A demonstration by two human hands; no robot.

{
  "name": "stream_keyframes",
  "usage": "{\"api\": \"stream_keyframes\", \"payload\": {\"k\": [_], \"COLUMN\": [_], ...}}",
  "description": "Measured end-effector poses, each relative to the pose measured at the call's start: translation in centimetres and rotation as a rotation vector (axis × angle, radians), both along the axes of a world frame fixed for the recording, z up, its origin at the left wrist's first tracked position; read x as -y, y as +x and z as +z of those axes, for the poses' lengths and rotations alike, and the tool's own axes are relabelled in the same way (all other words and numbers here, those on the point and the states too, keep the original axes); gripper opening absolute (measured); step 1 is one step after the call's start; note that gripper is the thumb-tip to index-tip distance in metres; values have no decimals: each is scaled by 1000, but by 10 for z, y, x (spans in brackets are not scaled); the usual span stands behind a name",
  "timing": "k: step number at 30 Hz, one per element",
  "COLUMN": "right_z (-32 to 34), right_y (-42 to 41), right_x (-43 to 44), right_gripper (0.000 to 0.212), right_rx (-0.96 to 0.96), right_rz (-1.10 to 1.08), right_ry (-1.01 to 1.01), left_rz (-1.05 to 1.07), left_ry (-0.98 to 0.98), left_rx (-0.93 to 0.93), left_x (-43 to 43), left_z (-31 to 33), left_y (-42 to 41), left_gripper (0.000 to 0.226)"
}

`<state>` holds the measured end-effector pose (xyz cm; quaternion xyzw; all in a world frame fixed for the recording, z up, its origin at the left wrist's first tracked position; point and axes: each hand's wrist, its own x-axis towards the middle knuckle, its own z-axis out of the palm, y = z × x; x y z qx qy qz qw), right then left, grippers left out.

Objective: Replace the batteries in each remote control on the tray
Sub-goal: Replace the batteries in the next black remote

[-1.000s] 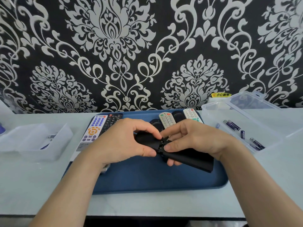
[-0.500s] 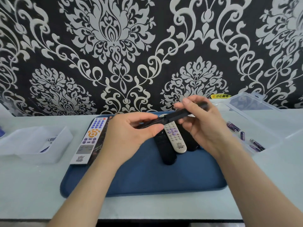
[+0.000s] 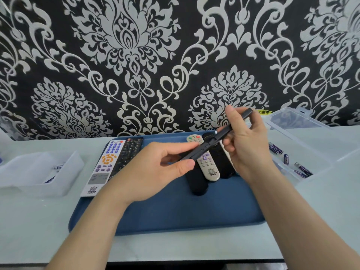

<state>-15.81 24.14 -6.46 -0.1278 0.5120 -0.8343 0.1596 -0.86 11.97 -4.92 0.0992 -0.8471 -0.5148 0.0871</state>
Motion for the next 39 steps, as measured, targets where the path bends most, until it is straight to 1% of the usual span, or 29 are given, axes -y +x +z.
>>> {"api": "stream_keyframes", "payload": {"k": [4, 7, 12, 15, 18, 23, 26, 30, 33, 36, 39], "right_z": [1, 3, 4, 5, 4, 2, 2, 0, -3, -6, -7], "right_y": [1, 0, -3, -3, -3, -1, 0, -1, 1, 6, 8], "right_x": [0, -2, -3, -5, -5, -3, -2, -2, 1, 6, 7], "right_gripper": [21, 20, 22, 19, 18, 16, 17, 20, 24, 23, 24], "right_rx": [-37, -70, -99, -131, -160, -144, -121, -44, 31, 117, 159], "right_rz": [31, 36, 12, 8, 15, 50, 42, 48, 92, 161, 201], "right_ry": [25, 43, 34, 34, 38, 40, 36, 22, 37, 56, 52], "left_rz": [-8, -15, -16, -33, -51, -13, -29, -117, -76, -14, 16], "left_ry": [59, 98, 124, 160, 187, 199, 194, 150, 132, 127, 88], "left_rx": [26, 11, -79, -87, -77, -99, -75, -2, -8, -40, -65], "left_x": [-1, -1, -3, -4, -7, -11, -10, -9, -10, -11, -13], "left_z": [-1, -3, -1, -1, -2, -5, -5, -1, 0, 1, 0], "left_y": [-1, 0, 1, 0, -3, -6, -5, -2, -1, 0, 1], "left_gripper": [51, 56, 46, 41, 45, 50, 54, 54, 55, 58, 60]}}
